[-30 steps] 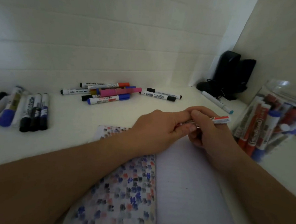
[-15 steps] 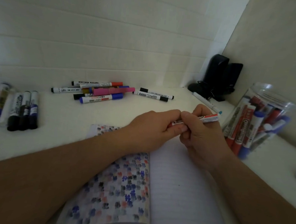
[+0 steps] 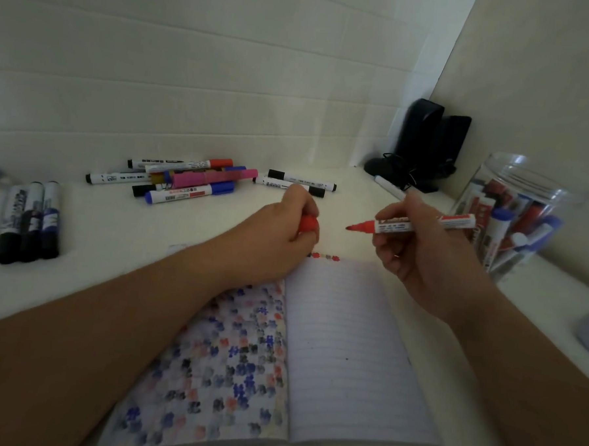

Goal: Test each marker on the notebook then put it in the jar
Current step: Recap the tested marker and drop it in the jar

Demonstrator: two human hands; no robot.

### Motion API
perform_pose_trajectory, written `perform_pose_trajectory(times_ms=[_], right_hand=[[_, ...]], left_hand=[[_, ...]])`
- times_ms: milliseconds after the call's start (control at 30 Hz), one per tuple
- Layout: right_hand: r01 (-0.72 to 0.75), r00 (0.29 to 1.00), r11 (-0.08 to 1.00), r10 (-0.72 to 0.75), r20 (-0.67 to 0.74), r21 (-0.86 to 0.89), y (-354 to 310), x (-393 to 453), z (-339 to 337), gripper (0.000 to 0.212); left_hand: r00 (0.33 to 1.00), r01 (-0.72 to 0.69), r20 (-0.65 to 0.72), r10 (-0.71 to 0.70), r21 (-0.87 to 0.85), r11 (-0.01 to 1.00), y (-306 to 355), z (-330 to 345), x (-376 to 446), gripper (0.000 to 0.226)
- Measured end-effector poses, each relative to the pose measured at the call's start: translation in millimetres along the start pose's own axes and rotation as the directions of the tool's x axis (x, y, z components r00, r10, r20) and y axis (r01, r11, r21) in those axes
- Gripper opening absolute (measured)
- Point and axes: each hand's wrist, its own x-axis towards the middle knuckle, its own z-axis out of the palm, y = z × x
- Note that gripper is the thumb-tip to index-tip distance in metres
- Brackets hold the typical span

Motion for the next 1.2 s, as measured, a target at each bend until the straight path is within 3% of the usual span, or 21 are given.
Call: perform_pose_trajectory(times_ms=[200, 367, 567, 767, 967, 1200], right_hand=[[0.073, 0.997, 0.929, -0.079, -0.002, -0.363, 14.7, 5.7, -1.6, 0.019], [0.072, 0.989, 0.816, -0.132, -0.064, -0.574, 21.4, 7.8, 4.2, 0.016], [0.003, 0.985, 0.771, -0.111, -0.130, -0.637, 27.4, 14.5, 6.5, 0.018], [0.004, 0.990, 0.762, -0.093, -0.103, -0.648, 29.6, 15.9, 4.8, 0.018], [0.014, 0.984, 0.684, -0.140, -0.112, -0.729, 30.8, 17.8, 6.4, 0.024], [0.002, 0.989, 0.783, -0.095, -0.116, -0.622, 31.2, 16.6, 2.0, 0.021]], left_hand=[[0.994, -0.071, 0.091, 0.054, 0.192, 0.979, -9.8, 2.6, 0.3, 0.005], [0.995, -0.054, 0.096, 0.034, 0.213, 0.975, -13.8, 5.7, 4.5, 0.017], [0.994, -0.002, 0.106, -0.020, 0.209, 0.978, -13.2, 6.0, 7.6, 0.027], [0.993, 0.015, 0.115, -0.039, 0.204, 0.979, -13.3, 6.2, 7.0, 0.027], [0.991, 0.026, 0.121, -0.051, 0.200, 0.979, -13.3, 6.5, 7.4, 0.027], [0.992, 0.027, 0.116, -0.050, 0.190, 0.981, -14.8, 7.0, 7.3, 0.027]])
